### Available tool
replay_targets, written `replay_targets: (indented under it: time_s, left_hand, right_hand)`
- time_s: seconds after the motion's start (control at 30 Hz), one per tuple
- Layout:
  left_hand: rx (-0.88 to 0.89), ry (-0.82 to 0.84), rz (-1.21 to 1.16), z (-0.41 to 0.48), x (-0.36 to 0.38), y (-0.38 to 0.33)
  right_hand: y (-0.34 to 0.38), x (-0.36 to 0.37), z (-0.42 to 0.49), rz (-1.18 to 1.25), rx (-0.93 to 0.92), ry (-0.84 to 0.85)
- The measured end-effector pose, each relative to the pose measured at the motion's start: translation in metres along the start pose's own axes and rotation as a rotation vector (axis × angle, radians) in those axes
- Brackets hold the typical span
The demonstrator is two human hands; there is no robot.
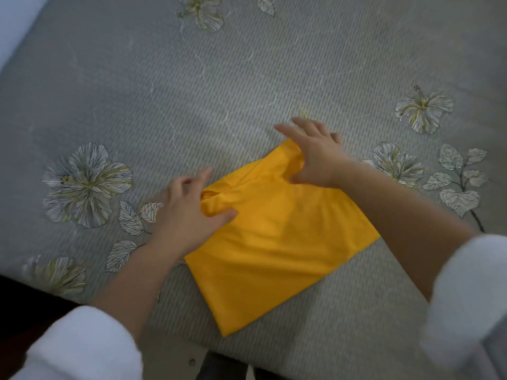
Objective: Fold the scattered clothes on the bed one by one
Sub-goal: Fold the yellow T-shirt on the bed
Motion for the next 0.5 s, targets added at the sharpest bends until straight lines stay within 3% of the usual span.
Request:
replay_targets:
  time_s: [0.1,0.27,0.37,0.5]
  left_hand:
    - [0.082,0.080,0.145,0.004,0.010,-0.006]
    - [0.056,0.206,0.121,0.000,0.018,-0.003]
    - [0.050,0.252,0.067,-0.003,0.020,-0.007]
    - [0.042,0.313,-0.041,-0.011,0.010,-0.024]
  right_hand:
    - [0.007,0.006,0.018,-0.176,-0.039,0.114]
    - [-0.011,0.022,0.009,-0.204,0.034,0.281]
    - [-0.017,0.033,-0.006,-0.105,0.073,0.341]
    - [-0.026,0.019,-0.039,0.227,0.121,0.227]
Point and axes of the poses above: each hand's wrist, its own z-axis towards the middle knuckle, its own x-axis out of the palm, y = z × x, the point moved 6 cm from there along z, towards the middle knuckle, and after that the axes turned 13 degrees about -z, right-handed, at the moved point
